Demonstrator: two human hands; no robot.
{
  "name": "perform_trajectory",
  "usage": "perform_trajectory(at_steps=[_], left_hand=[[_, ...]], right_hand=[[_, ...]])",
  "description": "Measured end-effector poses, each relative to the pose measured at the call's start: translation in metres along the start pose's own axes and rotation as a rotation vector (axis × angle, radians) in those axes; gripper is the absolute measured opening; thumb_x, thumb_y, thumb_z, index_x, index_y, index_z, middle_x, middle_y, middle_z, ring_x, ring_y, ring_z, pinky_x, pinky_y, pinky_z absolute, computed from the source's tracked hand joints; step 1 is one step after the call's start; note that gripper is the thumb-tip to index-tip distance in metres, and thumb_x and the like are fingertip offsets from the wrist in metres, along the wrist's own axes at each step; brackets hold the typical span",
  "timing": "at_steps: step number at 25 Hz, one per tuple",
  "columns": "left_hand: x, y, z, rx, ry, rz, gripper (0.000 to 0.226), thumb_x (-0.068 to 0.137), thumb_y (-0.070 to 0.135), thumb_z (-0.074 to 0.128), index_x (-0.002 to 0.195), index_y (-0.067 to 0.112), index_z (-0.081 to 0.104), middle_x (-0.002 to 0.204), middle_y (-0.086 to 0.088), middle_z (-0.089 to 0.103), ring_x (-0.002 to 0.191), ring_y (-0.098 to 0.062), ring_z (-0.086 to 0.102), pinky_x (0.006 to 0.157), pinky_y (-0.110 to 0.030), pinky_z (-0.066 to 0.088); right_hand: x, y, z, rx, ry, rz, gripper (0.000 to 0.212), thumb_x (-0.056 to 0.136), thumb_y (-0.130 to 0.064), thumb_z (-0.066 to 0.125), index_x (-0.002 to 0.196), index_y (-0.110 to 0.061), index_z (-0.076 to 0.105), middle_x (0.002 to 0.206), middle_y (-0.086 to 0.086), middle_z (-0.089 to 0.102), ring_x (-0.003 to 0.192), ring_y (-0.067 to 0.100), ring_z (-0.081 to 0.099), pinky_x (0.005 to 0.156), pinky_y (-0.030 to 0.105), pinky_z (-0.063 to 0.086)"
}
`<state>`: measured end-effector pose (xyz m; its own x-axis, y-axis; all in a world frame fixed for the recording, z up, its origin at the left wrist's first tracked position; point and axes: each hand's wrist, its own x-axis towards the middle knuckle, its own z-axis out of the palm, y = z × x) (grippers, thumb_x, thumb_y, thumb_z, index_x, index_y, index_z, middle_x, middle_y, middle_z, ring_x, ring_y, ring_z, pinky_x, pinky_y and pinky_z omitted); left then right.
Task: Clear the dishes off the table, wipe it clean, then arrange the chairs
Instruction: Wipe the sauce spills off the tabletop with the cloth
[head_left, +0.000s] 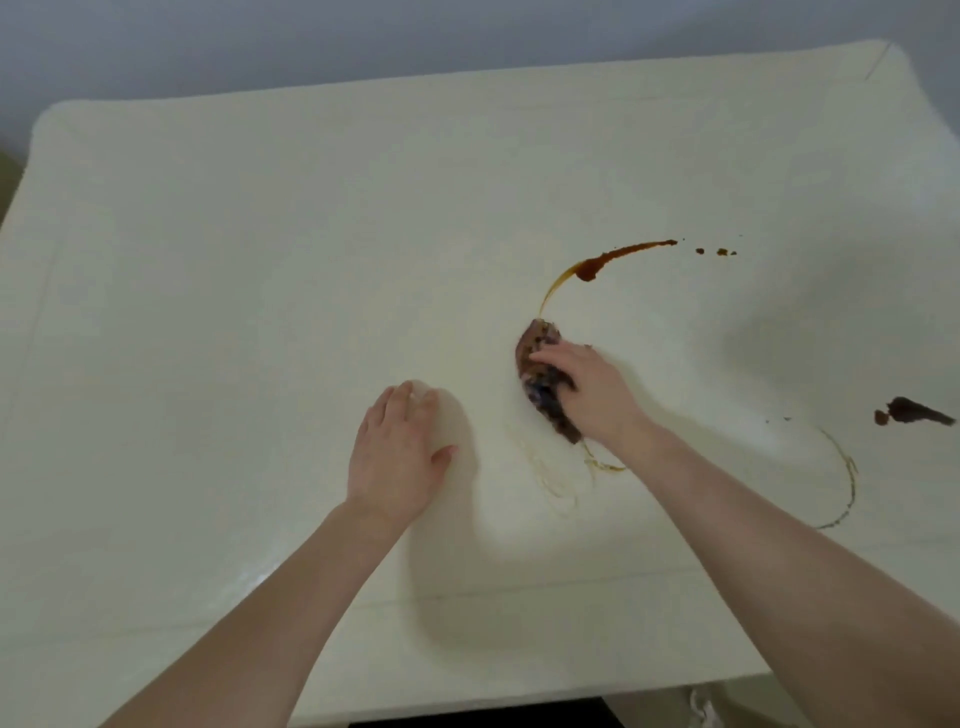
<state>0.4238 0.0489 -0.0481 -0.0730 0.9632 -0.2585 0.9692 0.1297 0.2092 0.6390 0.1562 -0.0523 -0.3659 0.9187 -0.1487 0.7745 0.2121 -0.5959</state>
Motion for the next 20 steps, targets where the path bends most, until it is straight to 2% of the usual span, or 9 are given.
perform_trajectory(at_steps=[2,5,7,10,11,13,15,17,20], left_hand=[[-0.020,0.004,0.007,0.020,-0.019,-0.023,0.077,0.085,0.051,0.057,0.147,0.019,0.025,0.153,-0.014,0.024,0.143,-0.032,0.019,0.118,-0.039,0.019],[-0.040,0.006,0.017,0.038,-0.070,-0.050,0.084,0.081,0.055,0.060,0.147,0.023,0.020,0.154,-0.012,0.020,0.144,-0.032,0.015,0.117,-0.041,0.021],[-0.044,0.006,0.021,0.023,-0.086,-0.065,0.082,0.082,0.054,0.060,0.147,0.024,0.020,0.154,-0.011,0.018,0.144,-0.032,0.013,0.117,-0.041,0.022],[-0.040,0.006,0.023,0.008,-0.104,-0.074,0.081,0.083,0.051,0.061,0.147,0.023,0.019,0.155,-0.011,0.015,0.144,-0.032,0.010,0.118,-0.041,0.019],[-0.038,0.006,0.023,0.011,-0.117,-0.076,0.081,0.084,0.049,0.061,0.147,0.023,0.018,0.155,-0.012,0.014,0.145,-0.032,0.009,0.118,-0.040,0.017],[-0.036,0.005,0.025,0.015,-0.132,-0.083,0.082,0.085,0.049,0.061,0.148,0.023,0.016,0.156,-0.011,0.012,0.145,-0.032,0.007,0.118,-0.040,0.016],[-0.036,0.005,0.026,0.022,-0.137,-0.083,0.083,0.085,0.049,0.060,0.149,0.023,0.015,0.156,-0.011,0.011,0.146,-0.032,0.006,0.118,-0.040,0.015],[-0.035,0.004,0.026,0.017,-0.125,-0.075,0.083,0.084,0.050,0.061,0.149,0.022,0.017,0.156,-0.013,0.012,0.145,-0.033,0.007,0.118,-0.041,0.015],[-0.035,0.001,0.027,0.008,-0.098,-0.062,0.082,0.082,0.051,0.063,0.147,0.022,0.022,0.154,-0.014,0.017,0.144,-0.034,0.012,0.118,-0.040,0.017]], right_hand=[[-0.020,-0.008,0.025,-0.063,-0.148,-0.141,0.054,0.088,-0.007,0.054,0.141,-0.009,0.043,0.152,0.011,0.031,0.144,0.028,0.019,0.117,0.034,0.006],[-0.070,-0.016,0.051,-0.182,-0.232,-0.319,0.063,0.093,-0.033,0.052,0.149,-0.015,0.026,0.158,0.003,0.012,0.147,0.021,0.003,0.118,0.033,-0.003],[-0.090,-0.007,0.050,-0.162,-0.237,-0.389,0.056,0.093,-0.030,0.054,0.145,-0.018,0.036,0.156,0.001,0.023,0.146,0.019,0.014,0.120,0.033,0.007],[-0.100,0.015,0.036,-0.102,-0.182,-0.449,0.041,0.087,-0.016,0.048,0.126,-0.014,0.060,0.136,0.008,0.054,0.128,0.026,0.049,0.110,0.033,0.035],[-0.095,0.025,0.027,-0.070,-0.084,-0.382,0.041,0.085,-0.012,0.047,0.123,-0.013,0.062,0.133,0.009,0.057,0.123,0.028,0.054,0.107,0.030,0.034],[-0.079,0.036,0.012,-0.028,0.095,-0.076,0.042,0.087,-0.007,0.050,0.129,-0.013,0.057,0.139,0.009,0.051,0.130,0.028,0.046,0.108,0.028,0.027],[-0.078,0.030,0.021,-0.054,0.143,0.088,0.043,0.089,-0.009,0.055,0.132,-0.010,0.053,0.146,0.011,0.042,0.138,0.030,0.034,0.114,0.038,0.025],[-0.098,0.010,0.051,-0.058,0.124,-0.085,0.041,0.083,-0.012,0.056,0.123,-0.006,0.060,0.139,0.018,0.048,0.132,0.038,0.040,0.110,0.051,0.032],[-0.149,-0.022,0.090,0.009,-0.066,-0.357,0.041,0.079,-0.014,0.044,0.114,-0.009,0.065,0.131,0.016,0.057,0.126,0.035,0.047,0.110,0.047,0.033]])
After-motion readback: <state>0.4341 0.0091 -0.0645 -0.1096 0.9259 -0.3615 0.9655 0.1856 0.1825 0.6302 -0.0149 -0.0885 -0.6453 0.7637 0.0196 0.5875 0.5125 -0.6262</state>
